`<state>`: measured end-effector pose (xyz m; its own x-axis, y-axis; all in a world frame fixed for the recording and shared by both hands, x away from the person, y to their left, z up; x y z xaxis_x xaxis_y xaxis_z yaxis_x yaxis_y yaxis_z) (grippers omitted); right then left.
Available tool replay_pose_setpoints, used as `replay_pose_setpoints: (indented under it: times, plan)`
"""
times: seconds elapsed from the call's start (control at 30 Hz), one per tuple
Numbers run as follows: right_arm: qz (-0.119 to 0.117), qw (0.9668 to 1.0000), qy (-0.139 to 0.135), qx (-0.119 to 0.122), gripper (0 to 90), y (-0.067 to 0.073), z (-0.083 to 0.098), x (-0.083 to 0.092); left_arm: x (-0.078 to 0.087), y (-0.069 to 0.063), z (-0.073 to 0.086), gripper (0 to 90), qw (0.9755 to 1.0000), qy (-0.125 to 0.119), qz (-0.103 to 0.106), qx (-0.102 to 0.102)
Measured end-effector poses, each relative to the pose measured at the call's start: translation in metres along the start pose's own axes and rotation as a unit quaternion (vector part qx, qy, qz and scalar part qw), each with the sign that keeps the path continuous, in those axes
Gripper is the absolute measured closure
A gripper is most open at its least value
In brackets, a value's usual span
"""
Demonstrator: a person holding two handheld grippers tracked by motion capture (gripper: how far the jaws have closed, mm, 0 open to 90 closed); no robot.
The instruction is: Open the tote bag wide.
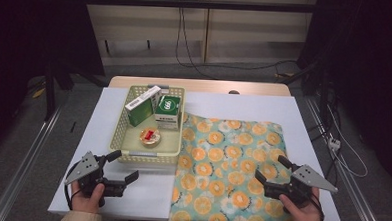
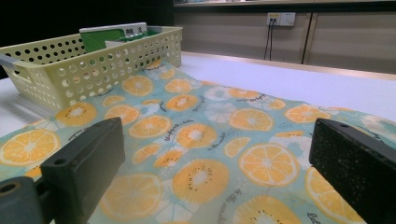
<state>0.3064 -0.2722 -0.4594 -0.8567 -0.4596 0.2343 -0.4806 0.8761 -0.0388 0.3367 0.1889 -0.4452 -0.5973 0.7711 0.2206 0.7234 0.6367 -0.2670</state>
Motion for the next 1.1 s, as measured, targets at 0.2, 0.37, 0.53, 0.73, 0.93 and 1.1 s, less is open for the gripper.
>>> replay_pose_setpoints:
  times: [0.2, 0.37, 0.53, 0.73, 0.93, 1.1]
  plan:
    - [-0.005, 0.9998, 0.014, 0.01, 2.8, 0.001, 0.0, -0.003, 0.001, -0.002, -0.001, 3.4, 1.0, -0.004, 0.004, 0.0]
    - [0.001, 0.9989, 0.046, 0.01, 3.0, -0.01, -0.004, -0.004, 0.001, -0.003, 0.0, 3.5, 1.0, -0.002, 0.004, 0.0]
    - [0.022, 0.9947, 0.099, 0.014, 4.8, -0.035, -0.002, -0.008, 0.002, -0.003, 0.0, 3.5, 1.0, -0.001, 0.003, -0.005]
    - [0.05, 0.986, 0.158, 0.014, 8.3, -0.068, 0.008, -0.018, 0.003, -0.004, 0.0, 3.5, 0.9999, 0.0, 0.006, -0.009]
    - [0.07, 0.9747, 0.212, 0.004, 12.3, -0.085, 0.022, -0.031, 0.003, -0.004, 0.0, 3.5, 1.0, -0.002, 0.007, -0.007]
    - [0.089, 0.9672, 0.238, -0.006, 15.4, -0.099, 0.029, -0.038, 0.002, -0.005, 0.001, 3.5, 0.9999, 0.003, 0.008, -0.01]
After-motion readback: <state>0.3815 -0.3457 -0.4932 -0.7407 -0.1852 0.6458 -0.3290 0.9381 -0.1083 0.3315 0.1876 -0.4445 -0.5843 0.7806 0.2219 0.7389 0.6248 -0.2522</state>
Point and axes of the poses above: each handheld gripper's, and its own axes: x roughly backward along the jaws, z roughly out of its underside, y roughly to its left, the point moved 6 cm from there along -x, roughly forward along the jaws, and after that the axes turned 7 degrees about x, right-handed, at the moved point
